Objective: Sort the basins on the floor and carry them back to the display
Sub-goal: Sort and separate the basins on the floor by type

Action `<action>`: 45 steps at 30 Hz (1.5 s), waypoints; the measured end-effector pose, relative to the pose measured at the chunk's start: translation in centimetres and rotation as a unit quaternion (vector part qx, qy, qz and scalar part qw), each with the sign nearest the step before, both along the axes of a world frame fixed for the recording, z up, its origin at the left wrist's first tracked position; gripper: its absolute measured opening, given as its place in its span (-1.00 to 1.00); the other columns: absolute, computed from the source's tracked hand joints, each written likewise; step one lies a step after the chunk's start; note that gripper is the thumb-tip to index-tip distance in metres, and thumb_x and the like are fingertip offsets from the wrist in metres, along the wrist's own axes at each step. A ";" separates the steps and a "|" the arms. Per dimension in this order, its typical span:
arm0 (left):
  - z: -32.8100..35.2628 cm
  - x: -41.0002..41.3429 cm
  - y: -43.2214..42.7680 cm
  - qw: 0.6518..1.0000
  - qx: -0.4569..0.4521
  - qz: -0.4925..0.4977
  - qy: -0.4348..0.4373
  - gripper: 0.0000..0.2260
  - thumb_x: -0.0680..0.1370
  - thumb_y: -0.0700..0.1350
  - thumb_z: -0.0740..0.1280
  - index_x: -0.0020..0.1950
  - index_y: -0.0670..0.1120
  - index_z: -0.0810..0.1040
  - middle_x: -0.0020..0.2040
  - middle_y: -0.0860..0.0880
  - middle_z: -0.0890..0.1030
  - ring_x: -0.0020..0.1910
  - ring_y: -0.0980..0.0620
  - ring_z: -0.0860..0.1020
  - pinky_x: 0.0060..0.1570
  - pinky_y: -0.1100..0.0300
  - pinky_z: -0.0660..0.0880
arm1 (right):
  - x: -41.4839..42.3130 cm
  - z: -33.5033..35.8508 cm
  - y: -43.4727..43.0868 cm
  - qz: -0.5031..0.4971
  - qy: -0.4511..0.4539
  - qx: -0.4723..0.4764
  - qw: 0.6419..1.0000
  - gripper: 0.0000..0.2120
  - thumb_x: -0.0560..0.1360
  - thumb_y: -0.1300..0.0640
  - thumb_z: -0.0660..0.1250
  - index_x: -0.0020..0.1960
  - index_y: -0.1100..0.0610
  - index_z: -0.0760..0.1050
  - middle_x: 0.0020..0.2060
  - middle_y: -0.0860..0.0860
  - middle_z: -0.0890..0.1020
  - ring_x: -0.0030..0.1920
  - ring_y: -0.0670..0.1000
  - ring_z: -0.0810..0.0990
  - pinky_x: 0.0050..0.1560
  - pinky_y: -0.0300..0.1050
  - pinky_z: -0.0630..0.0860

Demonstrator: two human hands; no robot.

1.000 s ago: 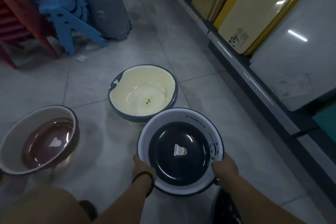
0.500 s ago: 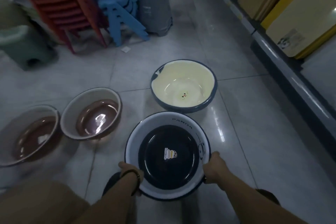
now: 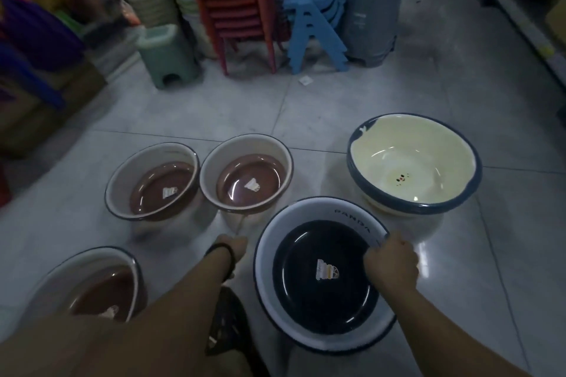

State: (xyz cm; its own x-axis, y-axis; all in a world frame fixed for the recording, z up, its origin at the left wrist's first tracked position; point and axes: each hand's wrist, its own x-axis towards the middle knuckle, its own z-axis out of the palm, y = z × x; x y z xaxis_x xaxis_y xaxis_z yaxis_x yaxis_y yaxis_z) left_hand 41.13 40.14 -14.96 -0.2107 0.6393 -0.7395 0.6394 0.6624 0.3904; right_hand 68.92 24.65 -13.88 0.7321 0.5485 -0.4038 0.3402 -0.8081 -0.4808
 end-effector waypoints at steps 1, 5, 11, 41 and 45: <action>0.3 0.4 1.5 0.998 0.021 0.048 -0.037 -0.35 0.46 0.22 0.33 0.43 -0.14 0.45 0.28 -0.19 0.56 0.09 -0.23 0.61 -0.07 -0.05 0.66 | -1.4 0.1 1.0 0.019 0.024 0.042 0.999 -0.61 0.48 0.11 0.33 0.29 0.17 0.45 0.17 0.19 0.59 0.09 0.21 0.59 0.08 0.08 0.58; -1.4 2.3 7.2 0.964 0.015 0.168 -0.207 -0.47 0.49 0.08 0.39 0.45 0.02 0.45 0.32 -0.10 0.52 0.20 -0.11 0.55 0.02 -0.01 0.63 | -5.2 0.0 5.5 0.073 0.203 0.116 0.969 -0.83 0.54 0.14 0.37 0.13 0.05 0.60 0.02 0.01 0.69 -0.06 0.04 0.64 0.04 0.04 0.61; -4.8 3.0 9.6 0.891 -0.010 0.295 -0.346 -0.49 0.60 -0.09 0.32 0.55 -0.05 0.33 0.42 -0.11 0.42 0.40 -0.08 0.46 0.24 -0.07 0.47 | -6.4 -1.1 9.7 0.078 0.281 0.116 0.949 -0.92 0.56 0.19 0.35 -0.02 0.09 0.63 -0.13 0.07 0.73 -0.12 0.09 0.71 -0.03 0.13 0.68; 8.7 11.3 0.0 0.756 0.107 0.380 -0.522 -0.71 0.60 -0.12 0.35 0.28 -0.21 0.59 -0.06 -0.13 0.72 -0.09 -0.06 0.67 -0.18 0.08 0.65 | -3.7 6.7 8.5 -0.100 0.429 0.288 0.850 -0.44 0.50 -0.19 0.48 0.45 -0.15 0.44 0.25 -0.03 0.62 0.17 0.14 0.64 -0.07 0.13 0.71; 11.1 11.8 -7.6 0.806 0.065 0.265 -0.526 -0.66 0.55 -0.02 0.40 0.30 -0.09 0.56 0.06 -0.16 0.72 -0.02 -0.13 0.71 -0.10 -0.03 0.66 | -1.9 8.9 6.1 -0.207 0.370 0.320 0.847 -0.62 0.34 0.24 0.56 0.14 0.07 0.64 -0.02 0.09 0.75 -0.04 0.18 0.74 -0.24 0.09 0.73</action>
State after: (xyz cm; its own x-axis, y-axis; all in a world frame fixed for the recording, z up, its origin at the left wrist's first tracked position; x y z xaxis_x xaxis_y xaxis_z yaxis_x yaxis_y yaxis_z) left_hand 52.96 32.57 -3.89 0.2198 0.7517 -0.6218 -0.4495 0.6437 0.6194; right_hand 67.00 30.70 -5.02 0.5916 0.5870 -0.5526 -0.4947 -0.2769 -0.8238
